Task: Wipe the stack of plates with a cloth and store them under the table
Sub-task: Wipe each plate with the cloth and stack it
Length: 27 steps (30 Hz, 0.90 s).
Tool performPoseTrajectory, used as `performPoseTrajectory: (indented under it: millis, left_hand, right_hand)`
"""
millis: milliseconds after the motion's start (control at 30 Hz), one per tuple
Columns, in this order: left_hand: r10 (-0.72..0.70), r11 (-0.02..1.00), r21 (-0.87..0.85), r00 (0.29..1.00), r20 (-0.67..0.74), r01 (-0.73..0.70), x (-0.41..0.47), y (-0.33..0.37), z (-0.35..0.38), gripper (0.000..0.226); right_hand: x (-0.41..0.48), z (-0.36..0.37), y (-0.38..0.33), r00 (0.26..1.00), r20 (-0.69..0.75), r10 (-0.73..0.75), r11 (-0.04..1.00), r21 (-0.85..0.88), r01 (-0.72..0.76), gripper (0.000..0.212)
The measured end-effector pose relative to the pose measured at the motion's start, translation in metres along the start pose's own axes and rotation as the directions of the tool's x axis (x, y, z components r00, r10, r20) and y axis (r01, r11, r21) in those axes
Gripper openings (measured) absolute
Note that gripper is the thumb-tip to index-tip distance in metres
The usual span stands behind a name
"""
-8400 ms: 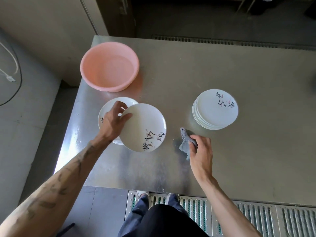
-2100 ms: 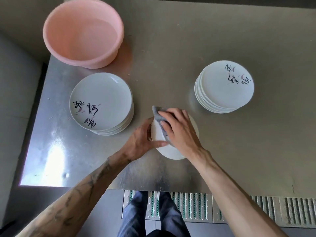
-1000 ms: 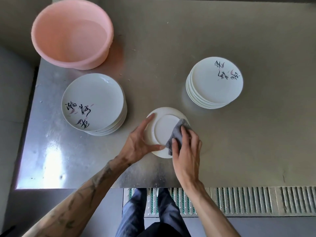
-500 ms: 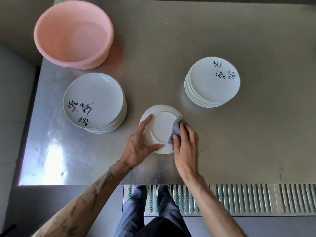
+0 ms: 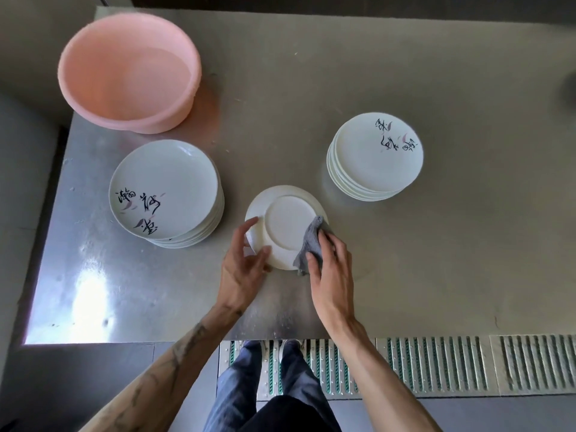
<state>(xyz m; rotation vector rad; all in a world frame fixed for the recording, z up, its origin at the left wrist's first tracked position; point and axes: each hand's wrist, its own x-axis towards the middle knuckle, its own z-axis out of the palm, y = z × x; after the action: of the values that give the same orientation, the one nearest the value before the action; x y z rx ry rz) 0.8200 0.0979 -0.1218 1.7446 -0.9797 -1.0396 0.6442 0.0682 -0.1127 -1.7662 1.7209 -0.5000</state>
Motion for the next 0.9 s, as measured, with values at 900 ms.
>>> performPoseTrajectory:
  millis: [900]
  left_hand:
    - [-0.062, 0.994, -0.087, 0.997, 0.039, 0.065, 0.01, 0.005, 0.001, 0.06]
  right_hand:
    - [-0.015, 0.005, -0.019, 1.0, -0.006, -0.012, 0.996, 0.089, 0.012, 0.05]
